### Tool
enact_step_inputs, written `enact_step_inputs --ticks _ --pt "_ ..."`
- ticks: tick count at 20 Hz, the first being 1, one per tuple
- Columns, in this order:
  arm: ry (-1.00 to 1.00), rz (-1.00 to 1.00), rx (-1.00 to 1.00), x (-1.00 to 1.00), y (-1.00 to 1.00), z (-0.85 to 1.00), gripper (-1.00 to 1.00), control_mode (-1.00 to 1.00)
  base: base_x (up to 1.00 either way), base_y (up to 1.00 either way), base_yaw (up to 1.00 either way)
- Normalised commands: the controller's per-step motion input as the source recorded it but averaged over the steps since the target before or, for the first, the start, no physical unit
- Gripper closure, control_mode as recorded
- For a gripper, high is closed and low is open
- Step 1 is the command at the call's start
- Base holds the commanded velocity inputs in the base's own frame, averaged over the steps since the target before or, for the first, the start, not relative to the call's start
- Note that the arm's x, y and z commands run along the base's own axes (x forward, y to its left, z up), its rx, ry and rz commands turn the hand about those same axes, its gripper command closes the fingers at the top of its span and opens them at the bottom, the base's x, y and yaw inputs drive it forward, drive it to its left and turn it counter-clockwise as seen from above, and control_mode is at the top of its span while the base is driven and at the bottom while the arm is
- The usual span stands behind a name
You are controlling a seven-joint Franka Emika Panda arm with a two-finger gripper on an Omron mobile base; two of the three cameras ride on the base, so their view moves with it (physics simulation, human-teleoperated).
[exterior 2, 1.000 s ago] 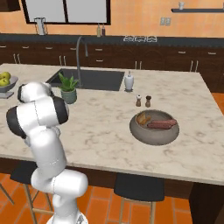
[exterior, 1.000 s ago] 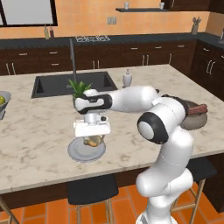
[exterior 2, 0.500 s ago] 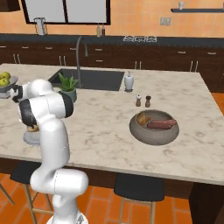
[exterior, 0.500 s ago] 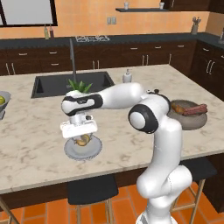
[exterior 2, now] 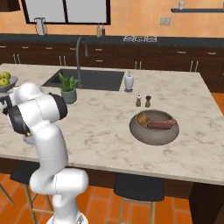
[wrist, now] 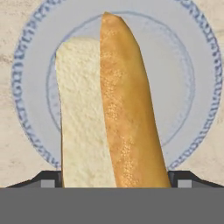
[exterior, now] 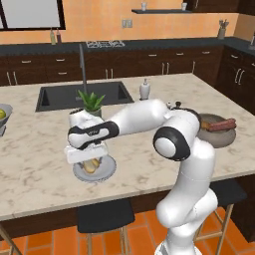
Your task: Place one bun and one sausage from the bowl on each plate.
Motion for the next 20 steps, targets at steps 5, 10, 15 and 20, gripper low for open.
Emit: enact_step_inputs --ticks 5,10,15,20 --pt "-0.12 0.00 0.06 0.36 0.00 -0.36 1.00 -1.00 0.00 0.00 0.00" --pt "-0.10 0.00 0.00 0.00 0.08 -0.16 -1.00 -1.00 0.00 0.00 0.00" --pt "-0.02 0.00 0.00 -0.04 0.00 0.39 -1.00 -1.00 0.00 0.00 0.00" --pt "0.00 0.00 0.00 0.00 0.00 0.25 -1.00 -1.00 0.00 0.00 0.00"
